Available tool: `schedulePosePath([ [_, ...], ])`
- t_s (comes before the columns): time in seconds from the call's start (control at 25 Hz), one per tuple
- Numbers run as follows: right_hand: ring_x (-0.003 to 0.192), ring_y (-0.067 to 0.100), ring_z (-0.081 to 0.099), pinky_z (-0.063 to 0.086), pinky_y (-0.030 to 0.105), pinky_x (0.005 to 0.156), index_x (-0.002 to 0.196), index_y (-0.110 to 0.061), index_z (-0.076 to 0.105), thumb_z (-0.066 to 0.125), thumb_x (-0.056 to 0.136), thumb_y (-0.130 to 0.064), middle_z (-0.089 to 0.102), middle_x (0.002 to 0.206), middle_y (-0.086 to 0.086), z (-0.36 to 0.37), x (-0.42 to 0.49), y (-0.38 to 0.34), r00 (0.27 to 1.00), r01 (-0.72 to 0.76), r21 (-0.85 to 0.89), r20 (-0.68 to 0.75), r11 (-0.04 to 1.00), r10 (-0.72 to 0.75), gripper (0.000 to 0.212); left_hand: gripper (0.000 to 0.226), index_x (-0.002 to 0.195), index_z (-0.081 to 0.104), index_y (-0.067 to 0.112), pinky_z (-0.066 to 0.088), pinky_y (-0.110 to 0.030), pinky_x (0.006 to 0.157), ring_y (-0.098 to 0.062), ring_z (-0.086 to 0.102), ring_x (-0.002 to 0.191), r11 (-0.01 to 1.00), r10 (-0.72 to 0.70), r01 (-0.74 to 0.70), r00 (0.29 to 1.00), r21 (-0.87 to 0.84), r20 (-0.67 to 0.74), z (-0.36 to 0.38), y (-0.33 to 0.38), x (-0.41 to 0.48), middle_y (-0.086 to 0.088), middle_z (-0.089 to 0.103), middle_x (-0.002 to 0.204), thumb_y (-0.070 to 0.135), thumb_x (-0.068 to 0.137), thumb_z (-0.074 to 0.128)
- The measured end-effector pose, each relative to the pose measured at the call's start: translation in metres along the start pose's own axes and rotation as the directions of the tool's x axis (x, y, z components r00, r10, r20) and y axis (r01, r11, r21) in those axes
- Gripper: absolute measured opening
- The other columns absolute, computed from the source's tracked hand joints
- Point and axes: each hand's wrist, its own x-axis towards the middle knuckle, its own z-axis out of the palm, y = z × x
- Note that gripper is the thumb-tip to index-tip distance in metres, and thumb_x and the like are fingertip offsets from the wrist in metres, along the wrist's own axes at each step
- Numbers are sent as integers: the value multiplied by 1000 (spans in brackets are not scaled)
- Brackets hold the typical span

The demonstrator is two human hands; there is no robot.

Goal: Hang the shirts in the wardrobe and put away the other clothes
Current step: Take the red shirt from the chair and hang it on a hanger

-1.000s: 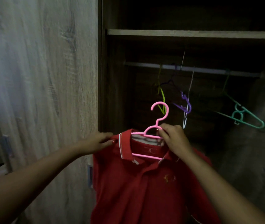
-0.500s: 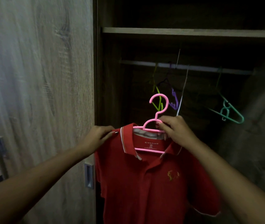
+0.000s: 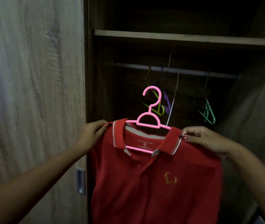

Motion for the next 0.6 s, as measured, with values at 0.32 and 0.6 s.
schedulePosePath([
  [0.32, 52, 9, 65, 52, 15, 51, 84, -6, 68, 53, 89, -1, 71, 64, 4, 31, 55, -76, 977, -23, 247, -199, 969, 74, 17, 36, 126, 59, 11, 37, -24, 103, -18, 55, 121, 998, -31, 28, 998, -50, -63, 11, 28, 35, -7, 60, 131, 18, 91, 58],
  [0.6, 33, 8, 57, 46, 15, 37, 68, -6, 60, 46, 87, 6, 61, 40, 1, 62, 177, -113, 903, 116, 418, -423, 901, 80, 27, 38, 132, 54, 18, 36, -5, 97, -1, 47, 120, 981, -136, 125, 989, -151, -65, -15, 37, 28, 11, 53, 130, 15, 94, 54],
])
